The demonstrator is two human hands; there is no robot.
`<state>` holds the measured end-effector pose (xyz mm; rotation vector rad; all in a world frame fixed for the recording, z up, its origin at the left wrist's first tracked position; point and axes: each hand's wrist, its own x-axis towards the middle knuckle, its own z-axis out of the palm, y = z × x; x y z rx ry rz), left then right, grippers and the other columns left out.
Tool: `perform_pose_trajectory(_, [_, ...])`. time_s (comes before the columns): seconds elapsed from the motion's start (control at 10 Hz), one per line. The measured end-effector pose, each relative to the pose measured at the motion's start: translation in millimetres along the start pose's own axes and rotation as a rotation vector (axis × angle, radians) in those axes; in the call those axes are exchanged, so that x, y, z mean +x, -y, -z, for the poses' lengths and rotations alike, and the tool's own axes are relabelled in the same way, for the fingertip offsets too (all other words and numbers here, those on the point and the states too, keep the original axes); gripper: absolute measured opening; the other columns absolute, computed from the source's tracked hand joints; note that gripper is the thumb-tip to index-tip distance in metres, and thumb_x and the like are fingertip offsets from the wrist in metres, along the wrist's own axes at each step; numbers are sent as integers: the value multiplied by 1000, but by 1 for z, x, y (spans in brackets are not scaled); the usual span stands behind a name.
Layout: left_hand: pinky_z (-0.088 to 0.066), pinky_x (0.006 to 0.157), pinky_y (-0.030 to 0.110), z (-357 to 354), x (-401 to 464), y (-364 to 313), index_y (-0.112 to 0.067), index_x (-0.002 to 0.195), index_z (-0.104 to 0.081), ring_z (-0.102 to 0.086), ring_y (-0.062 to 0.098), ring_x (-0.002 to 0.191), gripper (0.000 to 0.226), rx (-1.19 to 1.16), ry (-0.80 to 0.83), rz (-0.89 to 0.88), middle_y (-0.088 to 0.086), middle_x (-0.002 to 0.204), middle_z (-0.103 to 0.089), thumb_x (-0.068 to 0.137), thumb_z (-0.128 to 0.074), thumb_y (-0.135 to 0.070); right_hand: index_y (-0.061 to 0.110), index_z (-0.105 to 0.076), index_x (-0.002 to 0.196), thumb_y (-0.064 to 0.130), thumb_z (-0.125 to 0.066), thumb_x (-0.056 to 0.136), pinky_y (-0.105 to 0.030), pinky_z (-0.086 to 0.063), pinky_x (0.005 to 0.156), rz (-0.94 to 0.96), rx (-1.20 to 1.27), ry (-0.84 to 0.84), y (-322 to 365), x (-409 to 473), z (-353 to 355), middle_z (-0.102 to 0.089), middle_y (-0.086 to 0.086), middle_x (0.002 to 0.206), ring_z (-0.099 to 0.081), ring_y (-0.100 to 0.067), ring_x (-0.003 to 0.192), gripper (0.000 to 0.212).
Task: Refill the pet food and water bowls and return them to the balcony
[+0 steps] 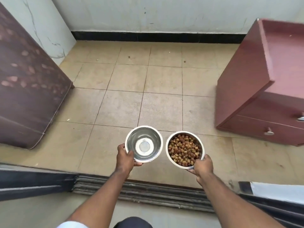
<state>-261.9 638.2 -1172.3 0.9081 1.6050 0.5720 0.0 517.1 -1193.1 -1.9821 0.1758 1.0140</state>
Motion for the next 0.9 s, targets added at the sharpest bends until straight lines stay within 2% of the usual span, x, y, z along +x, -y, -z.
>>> perform_pose_trajectory(0.1, [-62,51,34,-8,32,28,-27,125,-34,-75,34,81,35,30,27,-8,6,113,-57,103,-46,-2,18,-59,115,-14,-41,88,-41,-60,48,6,-28,-16,-20,29,-20,-67,-17,109,-72,-42,87,46])
perform_pose_trajectory(0.2, [-63,51,36,-16,57,49,-24,126,-35,-74,35,88,34,40,50,-8,5,114,-57,103,-48,-3,16,-58,114,-12,-42,87,-39,-60,49,7,-58,-35,-33,53,-37,-66,-17,109,-71,-41,89,43])
perform_pose_trajectory(0.5, [-64,55,41,-38,103,82,-29,127,-37,-75,33,82,38,30,84,6,4,114,-58,103,-48,-2,16,-57,118,-10,-47,90,-31,-56,46,16,-55,-50,-54,96,-59,-65,-12,103,-71,-35,86,40])
perform_pose_trajectory(0.6, [-63,54,39,-40,107,88,-30,127,-37,-74,34,83,38,25,94,19,6,115,-57,104,-48,-2,17,-54,120,-11,-45,90,-29,-56,45,14,-32,-44,-55,99,-60,-64,-12,105,-70,-36,90,42])
perform_pose_trajectory(0.7, [-63,54,35,-42,106,90,-30,130,-34,-72,36,91,40,15,118,32,7,119,-54,105,-44,-2,17,-52,123,-10,-43,92,-27,-54,43,10,-24,-29,-54,98,-60,-63,-9,105,-68,-33,91,42])
perform_pose_trajectory(0.8, [-65,65,42,-41,102,85,-28,143,-29,-70,35,100,44,67,155,33,11,128,-55,107,-38,-4,16,-49,130,-4,-45,96,-35,-60,56,9,-90,-14,-55,97,-59,-64,-13,112,-69,-35,96,39])
perform_pose_trajectory(0.9, [-52,104,56,-41,88,73,-23,159,-13,-52,40,133,57,324,102,-44,17,155,-42,109,-42,-25,10,-34,150,15,-54,102,-50,-57,96,99,-386,-93,-46,79,-55,-49,-22,150,-57,-42,125,53])
